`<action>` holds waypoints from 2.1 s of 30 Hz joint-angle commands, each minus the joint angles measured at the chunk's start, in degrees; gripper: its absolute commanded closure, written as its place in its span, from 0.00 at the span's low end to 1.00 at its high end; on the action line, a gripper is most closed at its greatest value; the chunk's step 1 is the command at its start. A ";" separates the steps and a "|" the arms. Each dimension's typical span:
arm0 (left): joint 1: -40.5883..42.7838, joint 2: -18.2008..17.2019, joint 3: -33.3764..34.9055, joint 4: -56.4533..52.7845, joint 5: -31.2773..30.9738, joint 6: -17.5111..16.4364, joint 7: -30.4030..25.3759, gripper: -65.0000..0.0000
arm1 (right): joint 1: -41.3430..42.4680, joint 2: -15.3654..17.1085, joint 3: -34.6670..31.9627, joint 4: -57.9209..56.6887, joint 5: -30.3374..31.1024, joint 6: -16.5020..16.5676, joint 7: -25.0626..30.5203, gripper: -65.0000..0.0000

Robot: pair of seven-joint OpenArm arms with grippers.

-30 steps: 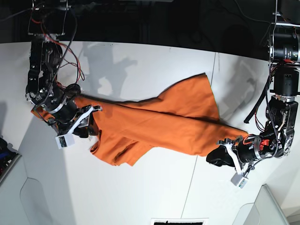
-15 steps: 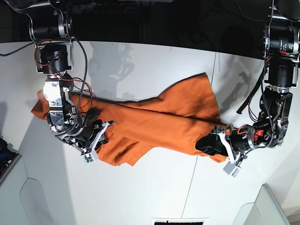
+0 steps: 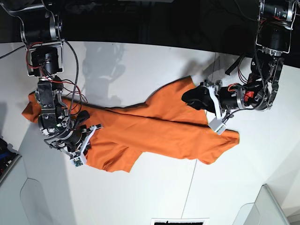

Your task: Layout the t-shirt on the table in an organized manner, then fold the t-shirt properly

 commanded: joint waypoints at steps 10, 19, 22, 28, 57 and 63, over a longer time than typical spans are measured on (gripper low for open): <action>3.10 0.48 -0.42 0.79 5.44 -0.49 -8.07 0.52 | 1.55 3.26 6.60 1.99 7.72 2.86 -0.35 1.00; 4.42 -0.28 -0.42 0.76 14.05 -0.49 -7.08 0.52 | 1.68 5.29 6.62 1.99 4.79 2.54 -0.31 1.00; 4.52 -2.60 -0.42 0.76 14.05 -0.49 -7.32 0.52 | 1.79 7.13 6.62 1.99 4.96 2.56 -0.07 1.00; 4.37 -5.29 -0.42 0.76 13.77 -0.49 -9.92 0.52 | 1.64 9.51 6.62 1.99 7.52 2.69 -0.63 1.00; 1.20 9.92 2.56 -9.51 23.85 -0.49 -16.90 0.52 | 1.68 9.35 6.62 1.99 6.58 2.82 -1.16 1.00; 2.47 4.31 2.58 -10.84 23.82 -0.49 -16.68 0.52 | 1.77 12.76 6.62 1.99 6.47 2.73 -0.17 1.00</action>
